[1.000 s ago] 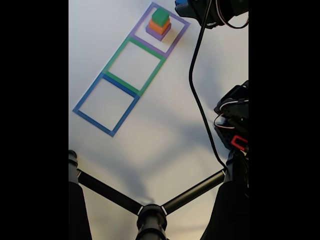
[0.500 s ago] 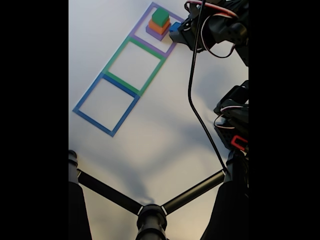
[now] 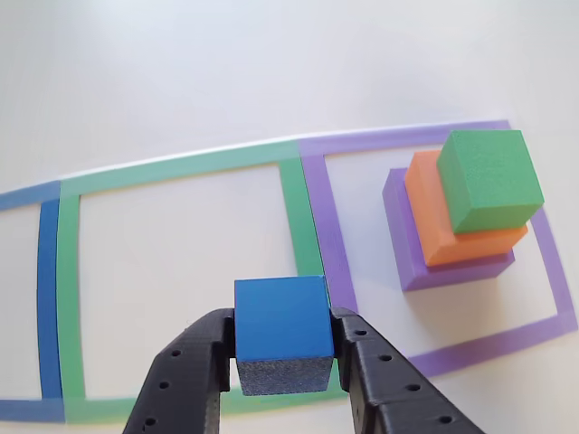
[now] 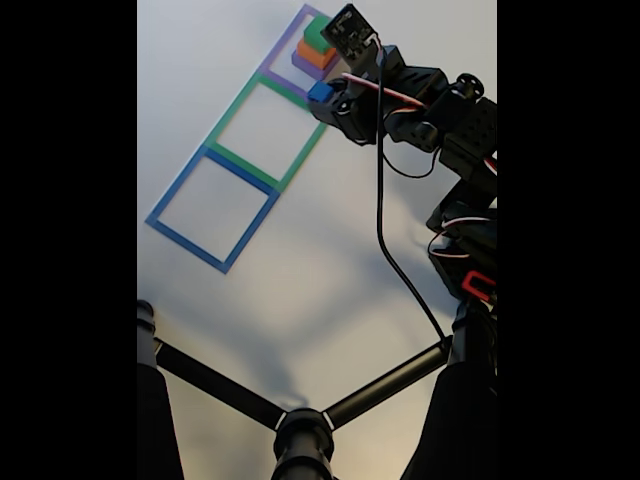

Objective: Tower of hanoi

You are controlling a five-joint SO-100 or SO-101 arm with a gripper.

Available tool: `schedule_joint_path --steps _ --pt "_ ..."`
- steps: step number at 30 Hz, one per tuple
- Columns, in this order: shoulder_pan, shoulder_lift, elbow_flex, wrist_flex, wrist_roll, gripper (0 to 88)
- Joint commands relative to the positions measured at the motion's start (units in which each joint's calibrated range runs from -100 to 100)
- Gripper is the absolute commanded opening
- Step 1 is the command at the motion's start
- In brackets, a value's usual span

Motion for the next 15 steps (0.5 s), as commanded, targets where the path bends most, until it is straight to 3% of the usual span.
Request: schedule_joint_path --steps 1,15 --pt "-1.93 4.81 3.65 -14.15 0.75 4.1" --pt "-5.51 27.32 10.92 -50.00 0.75 4.1"
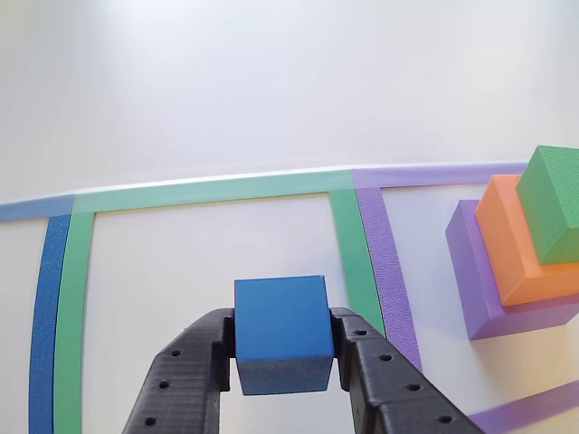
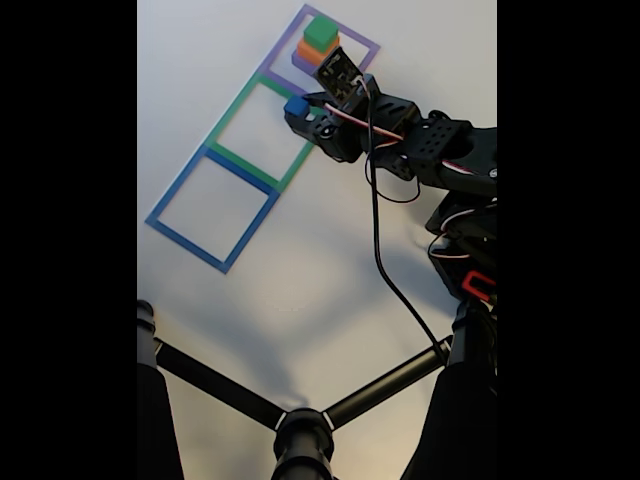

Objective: Tower of hanoi

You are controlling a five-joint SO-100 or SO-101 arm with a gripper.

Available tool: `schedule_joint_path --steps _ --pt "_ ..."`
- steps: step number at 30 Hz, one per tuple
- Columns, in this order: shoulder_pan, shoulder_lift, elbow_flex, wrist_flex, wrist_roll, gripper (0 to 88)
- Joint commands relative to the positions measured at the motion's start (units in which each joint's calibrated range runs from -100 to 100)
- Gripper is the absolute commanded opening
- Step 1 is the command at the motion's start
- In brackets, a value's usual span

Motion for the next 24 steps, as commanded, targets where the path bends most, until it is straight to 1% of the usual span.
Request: schedule_joint_path --steps 1,6,13,19,24 --pt "-1.47 5.63 0.44 -11.92 0.75 4.1" --pt "-1.78 13.41 0.62 -20.58 0.75 4.1" --pt "-2.23 23.26 -1.02 -29.97 0.75 4.2" --pt "-2.01 30.47 -3.83 -34.42 0.75 4.3" --pt "-1.93 34.24 -6.38 -36.04 0.75 4.3"
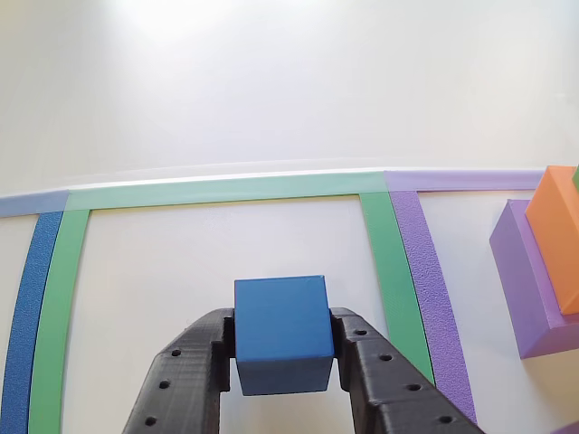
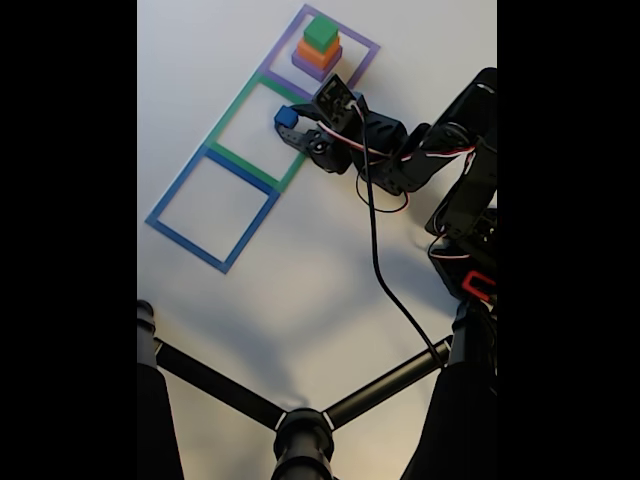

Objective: Tower of hanoi

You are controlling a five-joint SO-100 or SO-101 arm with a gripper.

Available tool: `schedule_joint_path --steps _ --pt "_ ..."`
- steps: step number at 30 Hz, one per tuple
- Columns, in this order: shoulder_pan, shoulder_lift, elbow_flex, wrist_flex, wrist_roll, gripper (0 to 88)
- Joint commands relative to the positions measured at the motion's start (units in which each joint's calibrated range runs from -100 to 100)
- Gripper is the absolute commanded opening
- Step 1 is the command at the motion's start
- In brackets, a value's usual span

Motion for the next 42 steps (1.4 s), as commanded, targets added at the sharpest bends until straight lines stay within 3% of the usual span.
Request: schedule_joint_path --steps 1,15,26,34,42 --pt "-0.21 1.16 -2.69 -3.03 0.75 4.3" --pt "-0.67 6.05 -4.15 -6.27 0.75 5.6" --pt "-0.59 7.49 -4.06 -7.48 0.75 11.6" --pt "-0.36 6.85 -4.24 -8.13 0.75 24.6" --pt "-1.28 -3.32 -5.06 0.69 0.75 26.8"
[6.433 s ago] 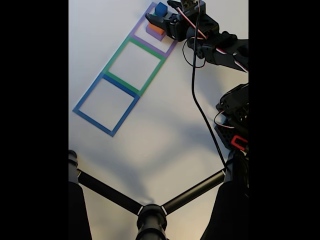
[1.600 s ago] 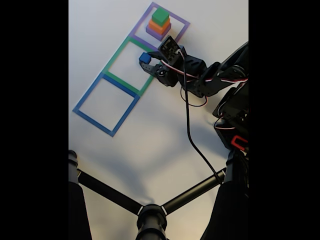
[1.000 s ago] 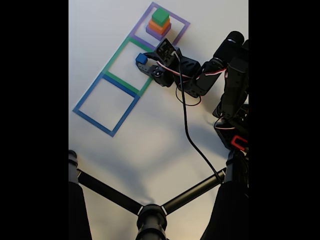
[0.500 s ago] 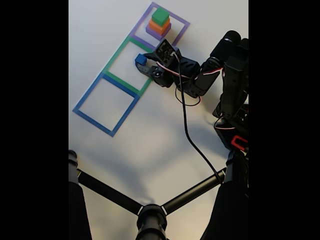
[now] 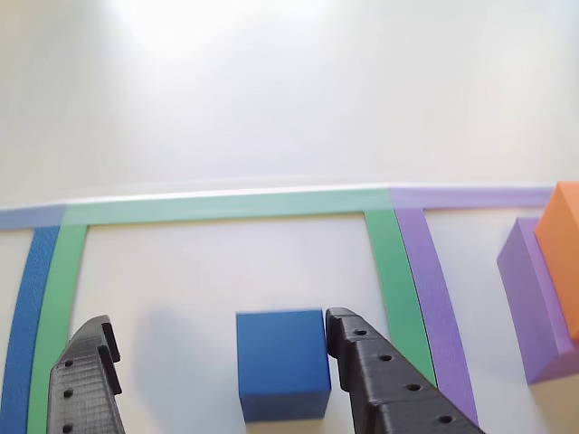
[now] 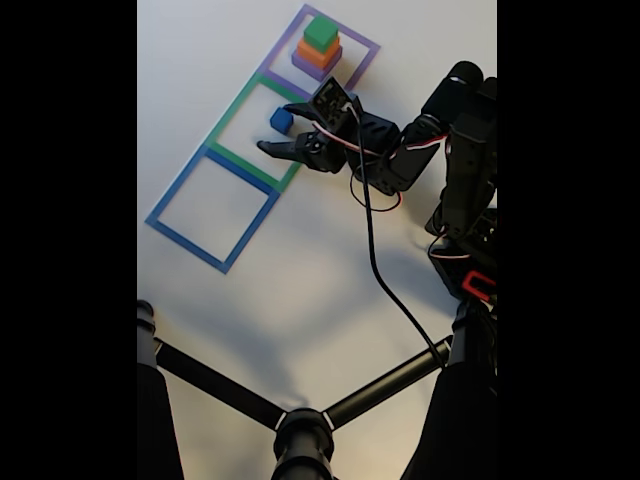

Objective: Tower of hanoi

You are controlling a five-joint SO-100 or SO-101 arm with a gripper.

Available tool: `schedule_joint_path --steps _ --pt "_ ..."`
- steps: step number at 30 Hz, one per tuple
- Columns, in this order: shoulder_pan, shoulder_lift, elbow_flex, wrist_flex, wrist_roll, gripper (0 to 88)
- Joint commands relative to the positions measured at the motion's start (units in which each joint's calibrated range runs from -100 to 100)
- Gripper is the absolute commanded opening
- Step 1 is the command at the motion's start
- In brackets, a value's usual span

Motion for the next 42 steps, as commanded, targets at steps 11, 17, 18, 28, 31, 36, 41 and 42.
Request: schedule_joint_path --steps 11,17,18,28,31,36,41,42 --pt "-0.54 -36.27 -6.05 38.92 0.38 4.8" --pt "2.13 -54.30 -11.68 69.19 0.38 0.0" --pt "2.74 -56.54 -13.96 75.02 0.38 0.0" --pt "12.95 -60.15 -50.21 123.82 0.38 0.0" --pt "16.61 -58.30 -59.94 133.86 0.38 0.0" --pt "21.11 -56.62 -69.66 142.03 0.38 0.0" --pt "25.69 -55.42 -75.20 147.78 0.38 0.1" --pt "26.45 -55.34 -75.93 148.27 0.38 0.4"
